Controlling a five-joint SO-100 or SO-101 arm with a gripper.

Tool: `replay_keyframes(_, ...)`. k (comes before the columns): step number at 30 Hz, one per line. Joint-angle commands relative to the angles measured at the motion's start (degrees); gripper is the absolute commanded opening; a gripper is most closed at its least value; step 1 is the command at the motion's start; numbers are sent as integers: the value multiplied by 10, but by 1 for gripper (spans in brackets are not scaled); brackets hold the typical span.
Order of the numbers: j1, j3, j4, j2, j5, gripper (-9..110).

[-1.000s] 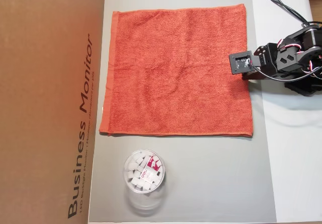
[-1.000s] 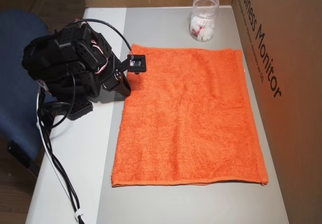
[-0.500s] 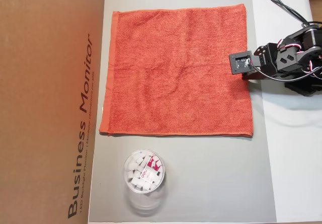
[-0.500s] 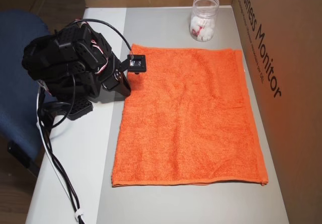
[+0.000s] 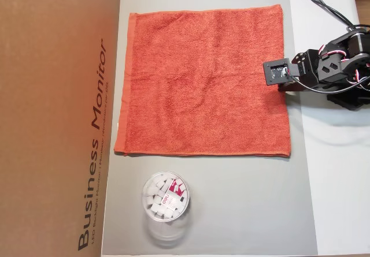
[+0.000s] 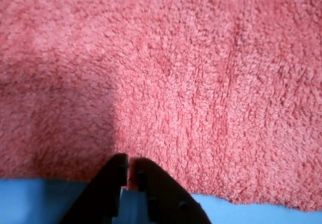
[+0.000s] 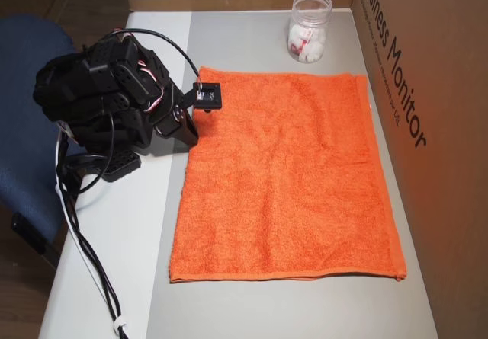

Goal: Fold the blanket.

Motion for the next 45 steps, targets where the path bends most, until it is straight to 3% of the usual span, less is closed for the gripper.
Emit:
replay_keyframes(1,1,4,2,4,-4,0)
replay_keyframes(18,-8,-4,0,4,-4,0)
replay_keyframes(32,4,-200,50,2,5,0)
replay_keyframes(45,157,-315,52,-4,6,1)
